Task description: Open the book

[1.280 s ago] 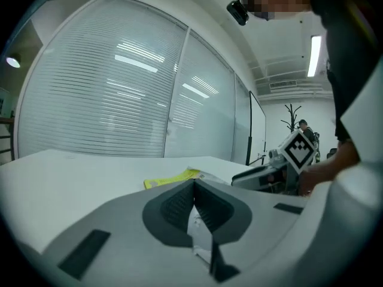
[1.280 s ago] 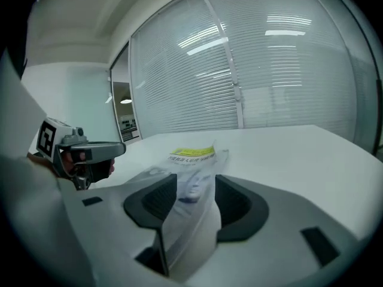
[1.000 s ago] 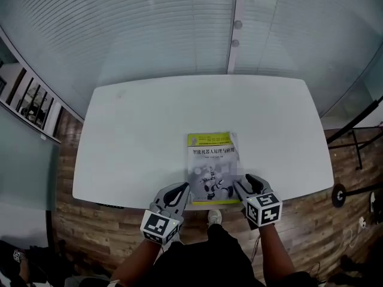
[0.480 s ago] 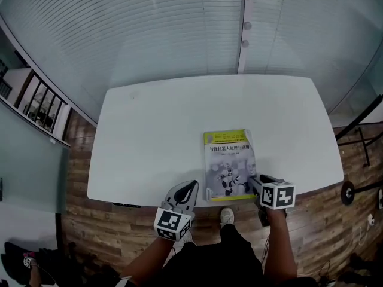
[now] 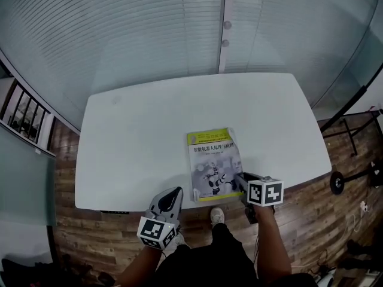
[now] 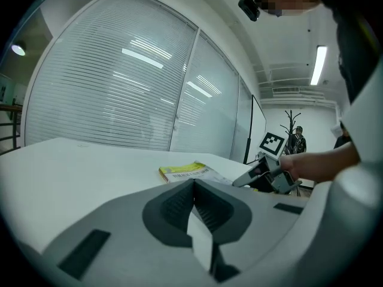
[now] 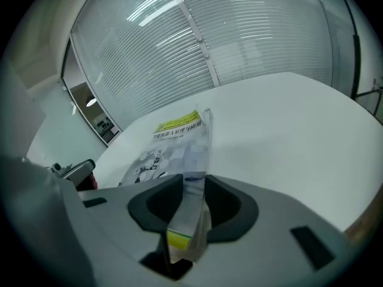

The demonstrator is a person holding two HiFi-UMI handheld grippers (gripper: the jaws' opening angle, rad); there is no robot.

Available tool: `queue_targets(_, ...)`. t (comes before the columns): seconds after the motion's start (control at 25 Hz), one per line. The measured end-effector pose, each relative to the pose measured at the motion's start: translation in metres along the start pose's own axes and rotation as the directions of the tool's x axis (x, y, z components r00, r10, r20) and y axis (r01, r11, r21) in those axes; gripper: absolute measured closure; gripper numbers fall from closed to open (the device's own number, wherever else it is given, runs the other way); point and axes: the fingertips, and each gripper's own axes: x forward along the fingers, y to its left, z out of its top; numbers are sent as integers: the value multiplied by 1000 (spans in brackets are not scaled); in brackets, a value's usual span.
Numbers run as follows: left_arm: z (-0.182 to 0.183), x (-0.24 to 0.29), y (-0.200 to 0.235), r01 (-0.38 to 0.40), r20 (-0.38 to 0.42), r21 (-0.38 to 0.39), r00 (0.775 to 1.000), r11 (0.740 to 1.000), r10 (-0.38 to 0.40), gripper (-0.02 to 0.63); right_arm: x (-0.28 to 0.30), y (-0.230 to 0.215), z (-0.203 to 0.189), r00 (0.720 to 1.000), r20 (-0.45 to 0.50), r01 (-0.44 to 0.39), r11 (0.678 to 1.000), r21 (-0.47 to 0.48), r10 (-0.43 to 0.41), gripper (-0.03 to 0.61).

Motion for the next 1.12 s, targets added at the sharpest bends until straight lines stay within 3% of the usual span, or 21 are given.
queue_targets(0.24, 1, -4, -10, 41, 7, 7, 999, 999, -41, 601, -12, -1, 12, 992, 113, 53, 999, -1, -53, 512)
queue_targets(0.4, 0, -13, -9, 48, 20, 5, 999, 999, -48, 600, -22, 9, 21, 981, 175, 91, 994, -61, -79, 529)
queue_targets(0.68, -14, -37, 9, -4, -8, 23, 1000, 1000, 4, 601, -38, 30, 29, 958, 259, 168, 973, -160, -123, 538)
queue_targets(1.12, -21, -57, 23, -9, -2, 26, 1000, 1000, 9, 600, -51, 83, 49, 913, 367, 327, 860, -392, -180, 543)
